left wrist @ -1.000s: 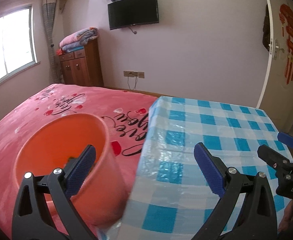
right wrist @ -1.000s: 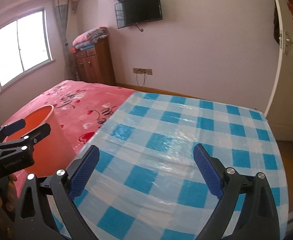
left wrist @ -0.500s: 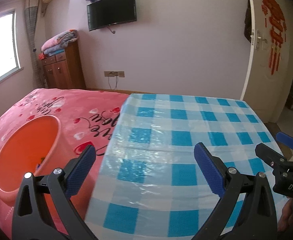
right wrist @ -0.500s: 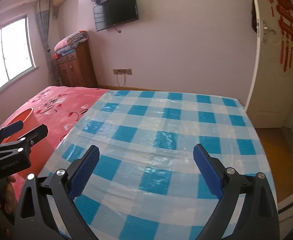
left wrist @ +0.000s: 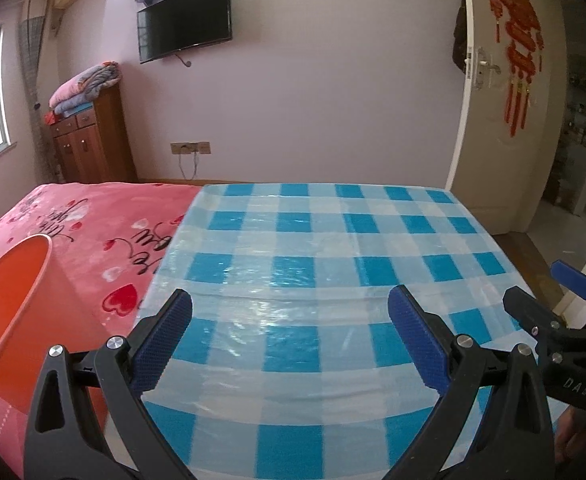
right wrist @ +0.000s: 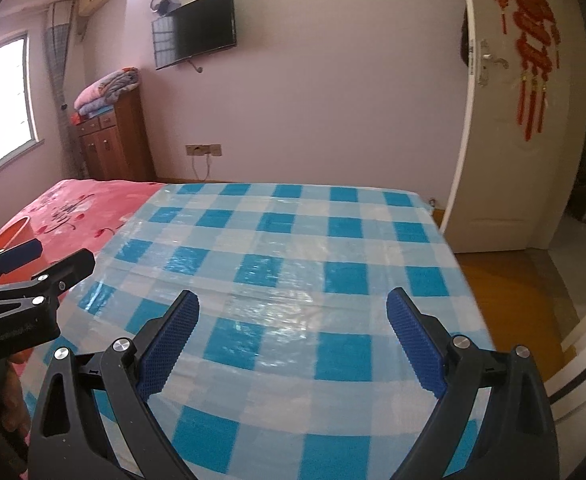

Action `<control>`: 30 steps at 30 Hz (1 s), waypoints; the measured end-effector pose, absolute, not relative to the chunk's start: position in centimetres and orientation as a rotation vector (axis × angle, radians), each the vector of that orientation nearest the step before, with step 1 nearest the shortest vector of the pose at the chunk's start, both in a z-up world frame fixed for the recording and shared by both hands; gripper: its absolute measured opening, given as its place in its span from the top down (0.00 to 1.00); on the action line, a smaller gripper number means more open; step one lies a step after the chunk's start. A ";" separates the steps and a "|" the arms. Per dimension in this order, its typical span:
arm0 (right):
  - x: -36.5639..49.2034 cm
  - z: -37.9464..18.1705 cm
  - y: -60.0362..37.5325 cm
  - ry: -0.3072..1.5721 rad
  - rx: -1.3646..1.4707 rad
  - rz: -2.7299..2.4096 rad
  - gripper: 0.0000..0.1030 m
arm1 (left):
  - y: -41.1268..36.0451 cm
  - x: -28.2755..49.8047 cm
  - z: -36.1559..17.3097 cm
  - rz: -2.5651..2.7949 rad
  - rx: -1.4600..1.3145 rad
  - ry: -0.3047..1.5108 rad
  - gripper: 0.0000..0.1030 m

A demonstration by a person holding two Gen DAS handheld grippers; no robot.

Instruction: Collect trash

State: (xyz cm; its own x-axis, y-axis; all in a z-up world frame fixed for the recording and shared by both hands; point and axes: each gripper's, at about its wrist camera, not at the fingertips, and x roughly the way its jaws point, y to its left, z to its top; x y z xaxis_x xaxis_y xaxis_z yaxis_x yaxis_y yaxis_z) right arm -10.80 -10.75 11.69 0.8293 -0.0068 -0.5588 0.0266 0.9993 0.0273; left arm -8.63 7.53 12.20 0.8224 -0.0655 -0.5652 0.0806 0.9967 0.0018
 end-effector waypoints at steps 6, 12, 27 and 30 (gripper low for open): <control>-12.1 11.4 -12.4 0.583 0.033 -0.066 0.09 | 5.5 -8.6 11.8 -0.104 0.027 0.601 0.04; -13.4 11.3 -13.4 0.559 0.007 -0.126 0.09 | 4.2 -8.9 11.7 -0.127 0.010 0.595 0.04; -15.5 12.2 -14.2 0.503 -0.013 -0.169 0.09 | 2.1 -10.5 12.3 -0.112 0.079 0.549 0.04; -15.8 12.4 -14.2 0.495 -0.011 -0.167 0.08 | 2.1 -10.7 12.5 -0.110 0.080 0.542 0.04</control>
State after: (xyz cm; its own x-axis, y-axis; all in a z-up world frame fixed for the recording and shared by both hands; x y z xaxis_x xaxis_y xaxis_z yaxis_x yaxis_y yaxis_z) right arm -15.79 -14.24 12.42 0.8666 -0.1625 -0.4718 0.1571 0.9863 -0.0511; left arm -10.72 2.11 12.48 0.8507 -0.0833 -0.5189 0.1256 0.9910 0.0468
